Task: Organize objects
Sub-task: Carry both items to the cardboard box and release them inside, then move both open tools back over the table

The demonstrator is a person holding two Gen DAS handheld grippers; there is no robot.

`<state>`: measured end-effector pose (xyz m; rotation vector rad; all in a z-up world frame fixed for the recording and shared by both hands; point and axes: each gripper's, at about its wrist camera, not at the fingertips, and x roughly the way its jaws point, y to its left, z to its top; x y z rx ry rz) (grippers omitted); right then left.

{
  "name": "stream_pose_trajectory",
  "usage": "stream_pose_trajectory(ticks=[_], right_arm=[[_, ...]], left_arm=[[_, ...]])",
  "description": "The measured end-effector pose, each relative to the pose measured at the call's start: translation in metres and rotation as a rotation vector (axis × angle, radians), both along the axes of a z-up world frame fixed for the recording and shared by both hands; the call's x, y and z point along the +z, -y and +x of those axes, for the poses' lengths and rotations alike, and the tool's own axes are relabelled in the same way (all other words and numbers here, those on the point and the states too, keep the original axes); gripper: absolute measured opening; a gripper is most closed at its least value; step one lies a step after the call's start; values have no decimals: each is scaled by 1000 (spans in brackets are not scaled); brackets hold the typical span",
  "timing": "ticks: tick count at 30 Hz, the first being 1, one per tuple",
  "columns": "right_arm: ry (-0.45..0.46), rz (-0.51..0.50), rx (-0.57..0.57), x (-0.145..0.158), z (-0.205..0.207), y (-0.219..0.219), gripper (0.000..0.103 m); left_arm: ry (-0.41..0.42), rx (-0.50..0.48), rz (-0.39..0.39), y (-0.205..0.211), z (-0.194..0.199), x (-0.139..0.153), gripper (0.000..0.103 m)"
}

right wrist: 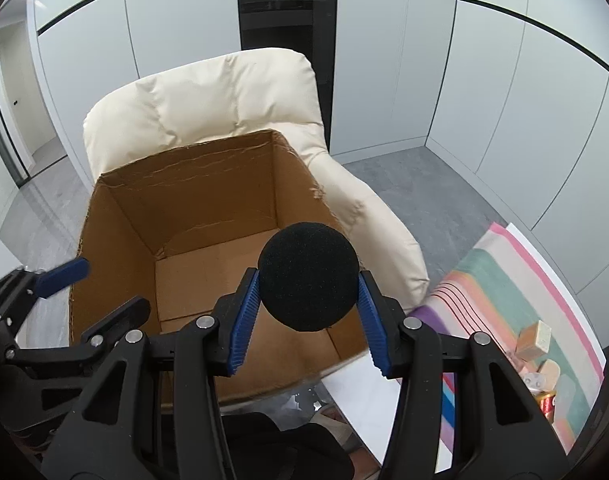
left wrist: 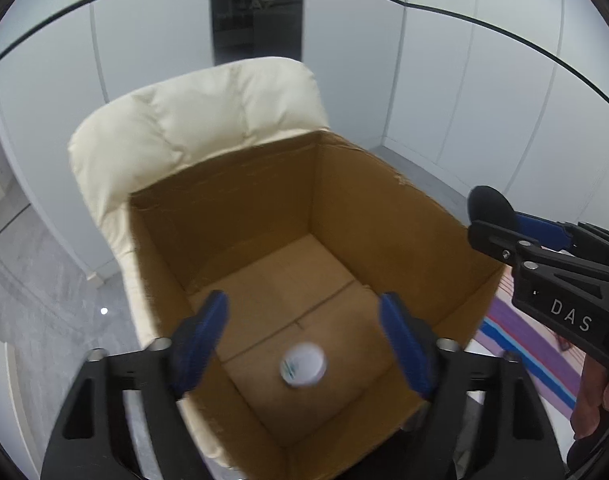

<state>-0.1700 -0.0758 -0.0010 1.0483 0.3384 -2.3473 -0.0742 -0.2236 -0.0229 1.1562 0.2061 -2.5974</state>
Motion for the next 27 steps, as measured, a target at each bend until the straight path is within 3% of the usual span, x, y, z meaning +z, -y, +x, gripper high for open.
stream_pose_trajectory(ticks=[4, 13, 17, 21, 27], right_arm=[[21, -10, 1, -1, -1, 10, 51], [41, -15, 39, -6, 8, 35, 54], [24, -16, 35, -4, 10, 35, 76], [22, -30, 32, -1, 10, 32, 90], [2, -16, -2, 1, 6, 13, 101]], left_arm=[[-19, 78, -41, 14, 13, 5, 102], [-18, 108, -53, 26, 23, 9, 102], [-13, 114, -60, 24, 22, 8, 102], [-6, 111, -50, 22, 19, 8, 102], [-16, 96, -61, 10, 12, 9, 102]])
